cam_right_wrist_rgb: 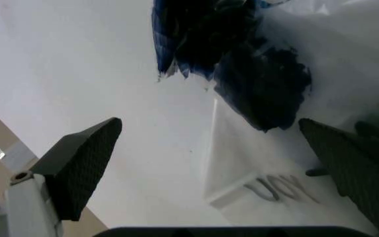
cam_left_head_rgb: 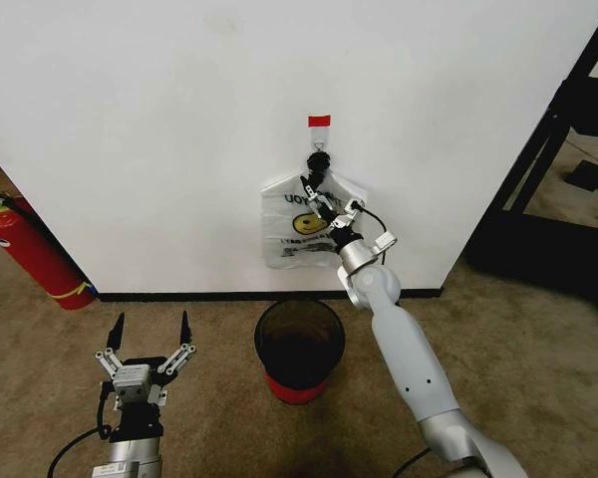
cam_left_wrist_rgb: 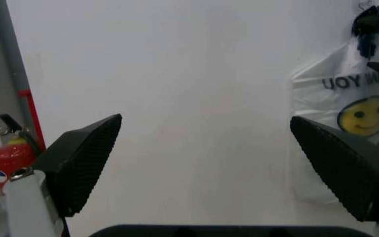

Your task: Pick up the garbage bag from the wall and place it over the trash bin.

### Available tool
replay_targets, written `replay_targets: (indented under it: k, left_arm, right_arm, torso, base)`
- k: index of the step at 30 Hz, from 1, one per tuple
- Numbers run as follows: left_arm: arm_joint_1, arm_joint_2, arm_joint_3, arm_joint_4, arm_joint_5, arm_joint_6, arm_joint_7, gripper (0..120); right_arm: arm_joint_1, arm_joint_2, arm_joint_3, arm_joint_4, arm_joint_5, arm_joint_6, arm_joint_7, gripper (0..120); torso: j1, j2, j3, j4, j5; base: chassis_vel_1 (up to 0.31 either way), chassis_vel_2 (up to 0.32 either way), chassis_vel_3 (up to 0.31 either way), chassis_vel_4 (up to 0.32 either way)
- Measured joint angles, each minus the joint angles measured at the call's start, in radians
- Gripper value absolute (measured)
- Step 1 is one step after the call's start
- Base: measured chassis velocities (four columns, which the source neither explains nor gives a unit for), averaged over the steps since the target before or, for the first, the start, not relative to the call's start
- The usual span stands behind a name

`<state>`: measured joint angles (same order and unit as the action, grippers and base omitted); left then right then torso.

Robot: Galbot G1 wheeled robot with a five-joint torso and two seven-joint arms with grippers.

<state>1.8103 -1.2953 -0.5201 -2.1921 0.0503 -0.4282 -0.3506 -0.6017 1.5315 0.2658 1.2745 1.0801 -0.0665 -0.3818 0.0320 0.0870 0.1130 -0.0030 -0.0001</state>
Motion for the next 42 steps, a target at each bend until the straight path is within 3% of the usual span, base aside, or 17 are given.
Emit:
replay_targets:
  k: [19, 42]
  left_arm:
    - [-0.001, 0.002, -0.001, -0.01, -0.012, -0.001, -0.001, 100]
    - [0.004, -0.005, 0.007, -0.013, -0.012, -0.01, 0.001, 100]
  right_arm:
    - [0.007, -0.004, -0.005, 0.006, 0.007, -0.008, 0.006, 98]
    - [-0.001, -0.014, 0.008, 0.013, 0.013, -0.008, 0.021, 11]
  torso:
    - [0.0, 0.0, 0.0, -0.0001, 0.0001]
    - [0.0, 0.0, 0.0, -0.0001, 0.0001]
  base:
    - [0.0, 0.0, 0.0, 0.0]
    - [0.0, 0.0, 0.0, 0.0]
